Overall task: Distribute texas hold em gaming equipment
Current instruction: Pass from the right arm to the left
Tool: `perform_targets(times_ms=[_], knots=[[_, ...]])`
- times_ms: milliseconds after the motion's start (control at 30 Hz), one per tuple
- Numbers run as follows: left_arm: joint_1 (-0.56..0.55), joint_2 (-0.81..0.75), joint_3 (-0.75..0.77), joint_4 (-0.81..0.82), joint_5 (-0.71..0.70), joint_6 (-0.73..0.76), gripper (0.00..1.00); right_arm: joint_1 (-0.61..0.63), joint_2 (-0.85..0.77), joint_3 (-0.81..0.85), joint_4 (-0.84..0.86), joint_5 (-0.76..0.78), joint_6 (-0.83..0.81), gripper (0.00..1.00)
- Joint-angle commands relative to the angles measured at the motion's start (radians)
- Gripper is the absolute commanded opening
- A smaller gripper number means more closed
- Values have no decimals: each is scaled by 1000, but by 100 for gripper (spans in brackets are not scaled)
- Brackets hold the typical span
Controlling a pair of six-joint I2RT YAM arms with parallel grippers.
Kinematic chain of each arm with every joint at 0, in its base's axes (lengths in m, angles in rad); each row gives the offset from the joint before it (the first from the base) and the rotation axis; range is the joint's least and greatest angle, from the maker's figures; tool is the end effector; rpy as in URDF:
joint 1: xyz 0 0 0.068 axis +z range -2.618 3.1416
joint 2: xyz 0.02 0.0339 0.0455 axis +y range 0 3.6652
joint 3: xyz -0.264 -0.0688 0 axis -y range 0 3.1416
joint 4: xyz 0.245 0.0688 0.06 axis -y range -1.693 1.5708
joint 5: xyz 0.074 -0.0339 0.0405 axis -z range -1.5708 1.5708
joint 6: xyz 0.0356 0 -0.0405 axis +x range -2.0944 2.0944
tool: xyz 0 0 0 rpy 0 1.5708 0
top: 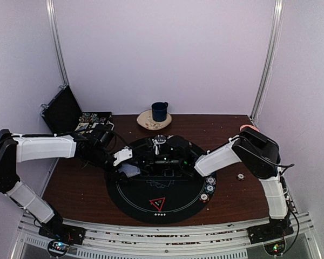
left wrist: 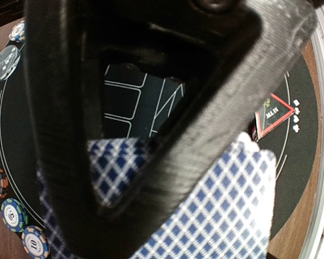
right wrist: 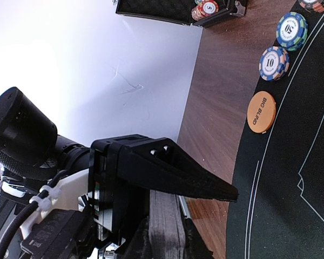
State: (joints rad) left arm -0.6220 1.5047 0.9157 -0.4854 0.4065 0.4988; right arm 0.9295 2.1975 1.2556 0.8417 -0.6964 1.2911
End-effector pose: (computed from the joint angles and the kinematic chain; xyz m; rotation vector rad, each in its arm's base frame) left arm 0.2278 -0.1807 0.1969 1.5054 2.1421 -0.5786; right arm 0.2618 0.3889 0.1544 -0.3033 2.2090 2.0583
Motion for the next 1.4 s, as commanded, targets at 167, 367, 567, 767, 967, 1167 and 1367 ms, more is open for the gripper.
perform_targets(times_ms=[167, 367, 567, 767, 967, 1167, 1367], knots=[[1, -38, -12, 78, 38, 2, 55, -6, -16, -2, 15, -8, -10, 0], [3, -56, -30, 108, 60, 0, 58, -7, -8, -7, 20, -7, -9, 0], [11, -70, -49, 139, 84, 7, 79, -8, -2, -10, 37, -12, 5, 0], [27, -87, -80, 189, 128, 18, 79, -10, 5, -25, 77, -13, 35, 0], [42, -100, -113, 224, 168, 34, 85, -14, 4, -36, 123, -20, 69, 0], [58, -75, -111, 232, 206, 37, 87, -14, 5, -36, 128, -20, 71, 0], [60, -58, -109, 237, 222, 39, 85, -13, 13, -37, 158, -21, 91, 0]])
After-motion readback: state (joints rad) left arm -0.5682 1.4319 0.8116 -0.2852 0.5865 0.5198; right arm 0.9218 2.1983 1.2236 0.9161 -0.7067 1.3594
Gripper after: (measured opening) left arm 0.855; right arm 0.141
